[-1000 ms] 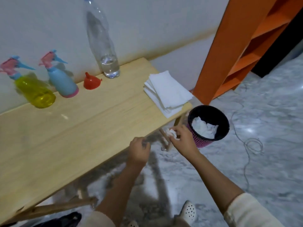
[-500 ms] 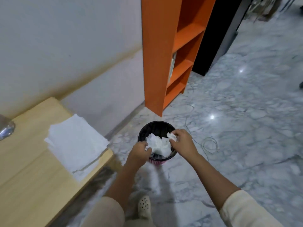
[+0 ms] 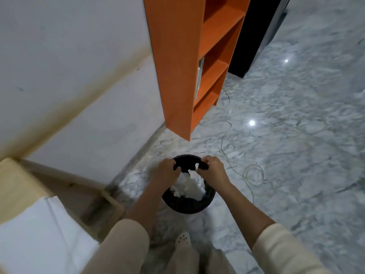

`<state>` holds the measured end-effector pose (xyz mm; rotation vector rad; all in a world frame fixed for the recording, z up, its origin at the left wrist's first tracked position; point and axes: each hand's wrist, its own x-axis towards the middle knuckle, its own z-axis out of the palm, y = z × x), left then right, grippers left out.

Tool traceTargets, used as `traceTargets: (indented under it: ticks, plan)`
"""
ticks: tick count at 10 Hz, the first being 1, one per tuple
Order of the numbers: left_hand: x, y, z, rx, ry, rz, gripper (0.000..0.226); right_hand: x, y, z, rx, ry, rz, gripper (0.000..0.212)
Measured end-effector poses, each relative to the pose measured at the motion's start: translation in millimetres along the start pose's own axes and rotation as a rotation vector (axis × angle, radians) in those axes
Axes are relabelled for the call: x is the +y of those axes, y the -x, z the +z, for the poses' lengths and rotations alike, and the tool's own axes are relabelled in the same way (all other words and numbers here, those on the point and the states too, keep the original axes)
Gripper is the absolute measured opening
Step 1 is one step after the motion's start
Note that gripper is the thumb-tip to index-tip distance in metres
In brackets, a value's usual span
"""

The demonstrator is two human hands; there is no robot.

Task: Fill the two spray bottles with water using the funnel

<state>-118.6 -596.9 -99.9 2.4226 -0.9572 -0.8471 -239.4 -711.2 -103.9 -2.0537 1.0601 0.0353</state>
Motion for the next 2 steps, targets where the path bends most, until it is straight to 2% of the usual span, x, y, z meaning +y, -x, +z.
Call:
traceTargets:
  ticks: [2]
  plan:
    - [14, -15, -1, 0.004, 0.045, -0.034, 0.039, 5, -14, -15, -0.023, 0.022, -0.028, 0.034]
